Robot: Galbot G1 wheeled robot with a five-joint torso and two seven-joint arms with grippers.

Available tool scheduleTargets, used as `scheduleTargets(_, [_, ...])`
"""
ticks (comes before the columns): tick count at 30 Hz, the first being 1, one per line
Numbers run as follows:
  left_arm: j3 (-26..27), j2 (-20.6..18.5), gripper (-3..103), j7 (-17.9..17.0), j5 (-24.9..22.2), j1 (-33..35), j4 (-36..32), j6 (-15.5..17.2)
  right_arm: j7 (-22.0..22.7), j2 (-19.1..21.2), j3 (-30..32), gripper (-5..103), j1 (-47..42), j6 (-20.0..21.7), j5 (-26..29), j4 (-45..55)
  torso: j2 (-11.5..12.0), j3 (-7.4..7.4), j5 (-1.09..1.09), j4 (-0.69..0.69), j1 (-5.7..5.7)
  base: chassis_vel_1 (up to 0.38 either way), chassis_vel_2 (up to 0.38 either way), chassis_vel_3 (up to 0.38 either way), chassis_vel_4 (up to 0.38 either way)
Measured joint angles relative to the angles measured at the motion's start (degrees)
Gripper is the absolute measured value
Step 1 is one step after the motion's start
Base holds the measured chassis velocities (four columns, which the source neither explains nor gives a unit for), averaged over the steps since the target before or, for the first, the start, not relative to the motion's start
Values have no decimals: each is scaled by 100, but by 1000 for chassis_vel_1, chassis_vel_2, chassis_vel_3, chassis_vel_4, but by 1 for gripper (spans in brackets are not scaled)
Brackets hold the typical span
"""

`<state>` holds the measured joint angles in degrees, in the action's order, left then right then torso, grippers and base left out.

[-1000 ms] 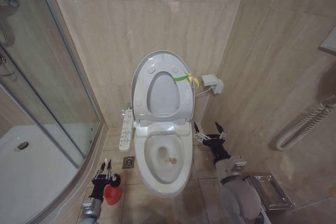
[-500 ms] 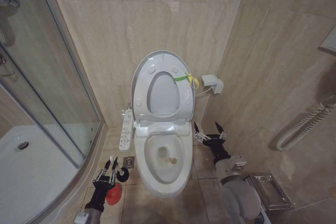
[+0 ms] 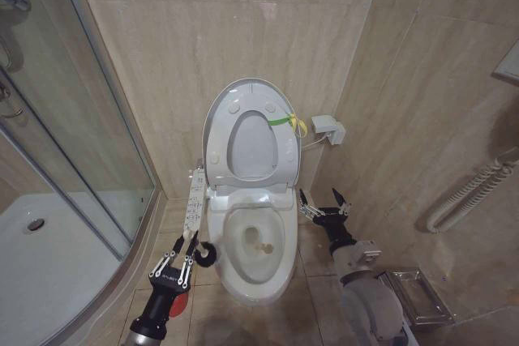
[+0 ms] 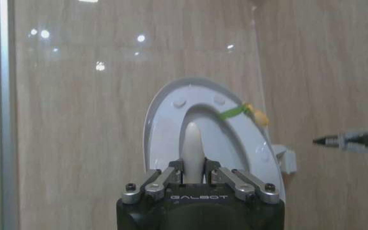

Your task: Open the toilet lid, clean the toilet bowl with a toilet brush, close the toilet lid, and flush.

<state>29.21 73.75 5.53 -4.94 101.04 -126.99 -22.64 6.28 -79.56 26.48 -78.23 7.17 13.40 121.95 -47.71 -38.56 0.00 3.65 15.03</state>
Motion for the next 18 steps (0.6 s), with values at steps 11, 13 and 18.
scheduleTargets(11, [-200, -538, 21, 237, -685, -581, -171, -75, 0, 0, 0, 100, 0, 0, 0, 0, 0, 0, -1, -1, 0, 0, 0, 0, 0])
scheduleTargets(13, [-260, -606, 21, 263, -759, -693, -118, -72, 0, 0, 0, 100, 0, 0, 0, 0, 1, 0, -1, 0, 0, 0, 0, 0, 0])
scheduleTargets(18, [-545, -874, 21, 319, -1040, -1198, 238, -66, 1, 0, 1, 100, 0, 0, 0, 0, 1, -1, -1, 0, 1, 0, 0, 0, 0])
